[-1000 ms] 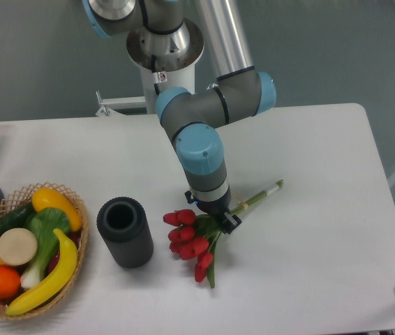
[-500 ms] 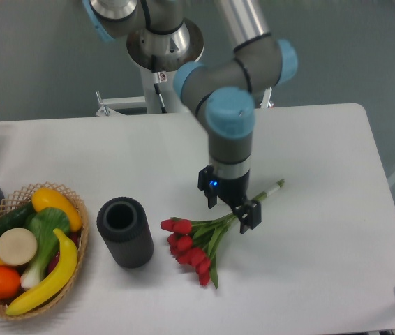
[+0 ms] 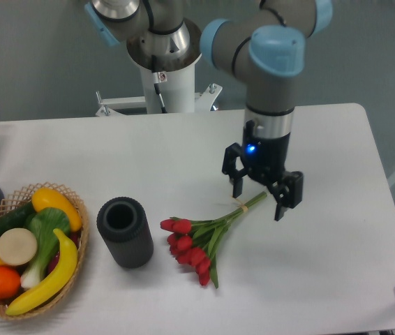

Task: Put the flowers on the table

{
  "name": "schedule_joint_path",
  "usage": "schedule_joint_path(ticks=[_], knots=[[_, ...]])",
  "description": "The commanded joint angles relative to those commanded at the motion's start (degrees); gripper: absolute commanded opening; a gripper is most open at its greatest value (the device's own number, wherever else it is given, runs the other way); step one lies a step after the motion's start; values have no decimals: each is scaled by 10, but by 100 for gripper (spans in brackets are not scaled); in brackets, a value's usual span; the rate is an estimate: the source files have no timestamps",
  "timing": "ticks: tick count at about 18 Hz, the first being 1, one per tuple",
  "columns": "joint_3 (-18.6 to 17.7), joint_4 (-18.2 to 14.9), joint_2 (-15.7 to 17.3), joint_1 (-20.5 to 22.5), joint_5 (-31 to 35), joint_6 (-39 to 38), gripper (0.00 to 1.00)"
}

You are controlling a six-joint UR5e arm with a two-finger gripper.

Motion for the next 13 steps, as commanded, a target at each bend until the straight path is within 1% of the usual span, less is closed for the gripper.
schedule_joint_path(ticks=[4, 7, 9, 11, 13], knots=[[2, -63, 18, 42, -4, 121, 100], [-1, -99, 33, 73, -4, 209, 100], [-5, -111, 39, 89, -16, 240, 100], [-5, -114, 42, 100, -34, 244, 100], [-5, -114, 41, 101, -39, 244, 100]])
